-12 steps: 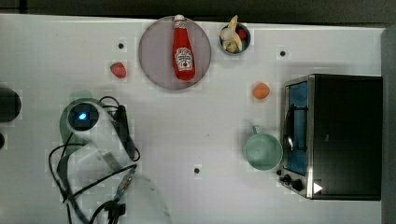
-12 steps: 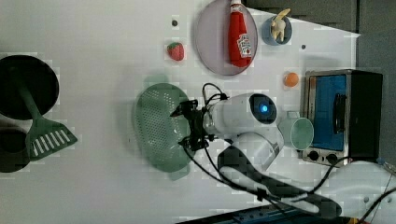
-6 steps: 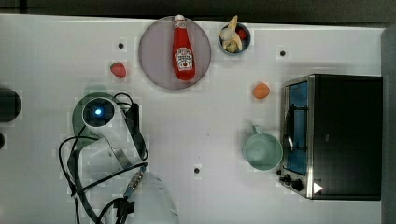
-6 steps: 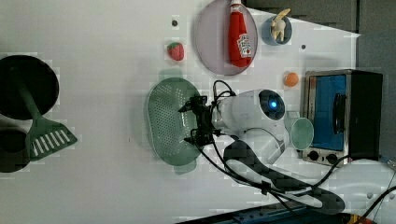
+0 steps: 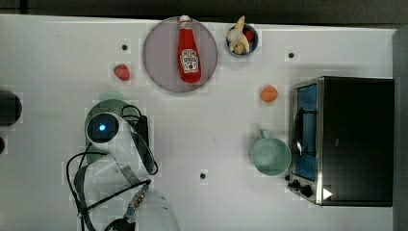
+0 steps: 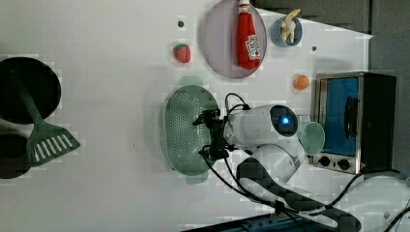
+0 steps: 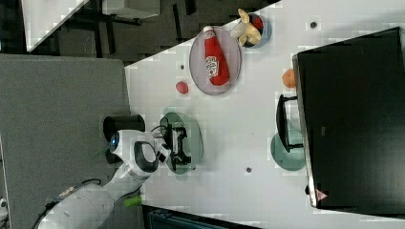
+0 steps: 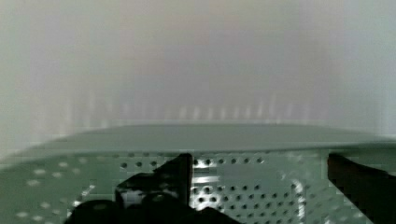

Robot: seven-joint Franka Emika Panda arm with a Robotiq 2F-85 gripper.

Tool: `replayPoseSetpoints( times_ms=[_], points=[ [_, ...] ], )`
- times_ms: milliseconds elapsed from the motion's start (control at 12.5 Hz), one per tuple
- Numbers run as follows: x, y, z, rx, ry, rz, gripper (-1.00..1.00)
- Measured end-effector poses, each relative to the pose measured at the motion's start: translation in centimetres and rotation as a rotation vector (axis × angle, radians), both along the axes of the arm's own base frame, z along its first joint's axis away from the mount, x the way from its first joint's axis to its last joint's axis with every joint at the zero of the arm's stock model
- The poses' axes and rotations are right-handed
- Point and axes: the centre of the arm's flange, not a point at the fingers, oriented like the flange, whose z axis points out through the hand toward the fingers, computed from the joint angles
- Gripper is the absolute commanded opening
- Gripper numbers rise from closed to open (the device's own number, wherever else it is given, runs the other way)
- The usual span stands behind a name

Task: Drag strainer left to right.

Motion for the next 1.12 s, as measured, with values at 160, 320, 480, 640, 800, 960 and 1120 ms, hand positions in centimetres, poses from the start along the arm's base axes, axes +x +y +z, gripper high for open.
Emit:
replayPoseSetpoints(
  times_ms=[160, 320, 480, 640, 800, 960, 1120],
  points=[
    [0.5, -1.0, 0.3, 0.008, -0.024, -0.019, 1.00],
    [1.2, -3.4, 0.3, -0.017, -0.031, -0.056, 1.00],
    [1.8, -5.6, 0.3, -0.016, -0.024, -0.083, 1.00],
    [2.4, -7.5, 1.0, -0.009, -0.054, -0.060, 1.00],
    [2.5, -9.5, 0.7, -0.016, -0.047, -0.066, 1.00],
    [2.9, -12.2, 0.0, -0.030, -0.031, -0.117, 1.00],
    [2.6, -14.8, 0.0, -0.052, -0.020, -0.149, 1.00]
  ],
)
